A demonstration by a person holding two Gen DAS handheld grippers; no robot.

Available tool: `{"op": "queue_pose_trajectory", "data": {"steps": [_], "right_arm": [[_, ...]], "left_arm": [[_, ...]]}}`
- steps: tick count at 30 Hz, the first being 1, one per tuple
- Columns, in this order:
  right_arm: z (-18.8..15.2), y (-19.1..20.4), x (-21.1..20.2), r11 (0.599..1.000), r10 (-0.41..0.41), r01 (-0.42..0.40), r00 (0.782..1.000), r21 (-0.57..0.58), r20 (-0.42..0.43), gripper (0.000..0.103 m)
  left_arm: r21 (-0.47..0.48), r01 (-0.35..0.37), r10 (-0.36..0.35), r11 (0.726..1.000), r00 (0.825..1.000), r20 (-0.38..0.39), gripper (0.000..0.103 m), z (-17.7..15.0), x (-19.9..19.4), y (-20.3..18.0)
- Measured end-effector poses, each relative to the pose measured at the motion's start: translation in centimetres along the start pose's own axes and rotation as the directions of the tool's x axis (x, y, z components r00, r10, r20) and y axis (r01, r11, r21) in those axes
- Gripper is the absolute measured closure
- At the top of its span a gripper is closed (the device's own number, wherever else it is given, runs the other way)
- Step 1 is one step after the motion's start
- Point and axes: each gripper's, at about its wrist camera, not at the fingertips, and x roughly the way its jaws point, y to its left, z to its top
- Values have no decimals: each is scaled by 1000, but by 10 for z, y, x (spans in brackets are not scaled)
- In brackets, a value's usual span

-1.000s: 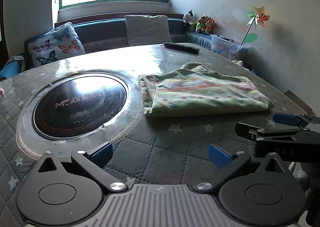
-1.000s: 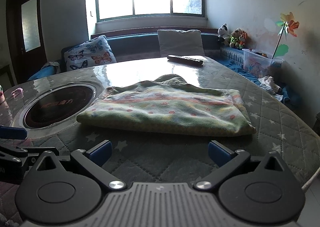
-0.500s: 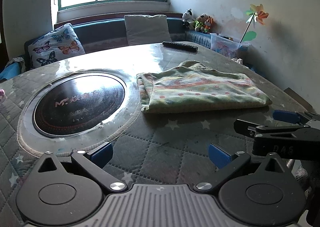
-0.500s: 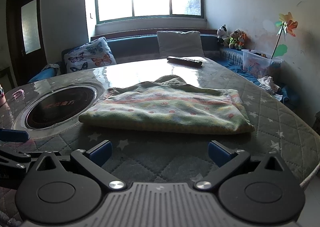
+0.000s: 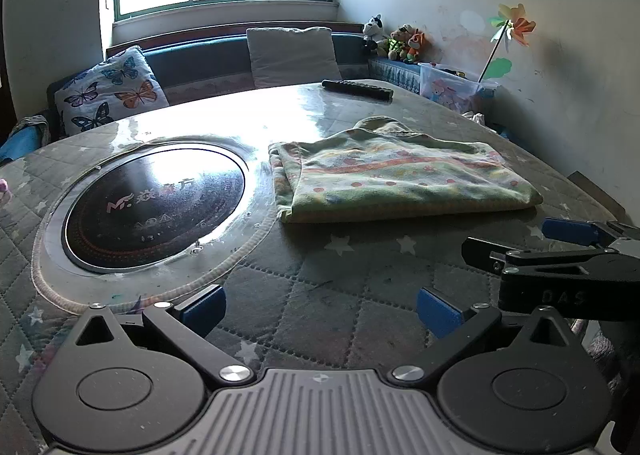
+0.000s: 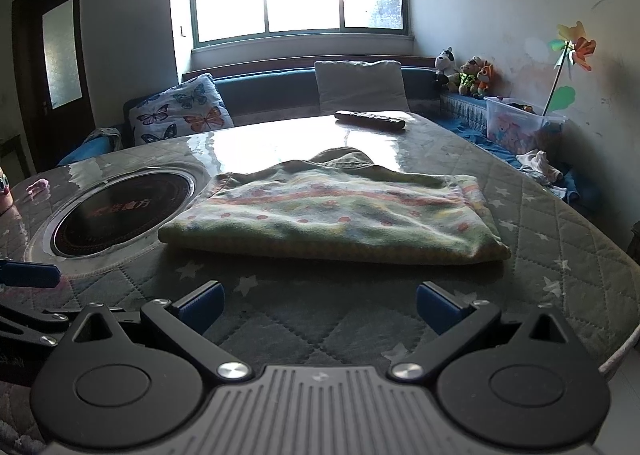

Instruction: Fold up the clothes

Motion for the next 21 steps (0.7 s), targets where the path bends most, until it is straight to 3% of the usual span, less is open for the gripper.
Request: {"op": "queue_pose_trajectory", "data": {"steps": [21], "right_arm": [[-1,3,5,1000,6,-6,1000,-12,-14,0]], "left_arm": [[-2,1,-1,1000,1000,-2,0,3,4,0]]}}
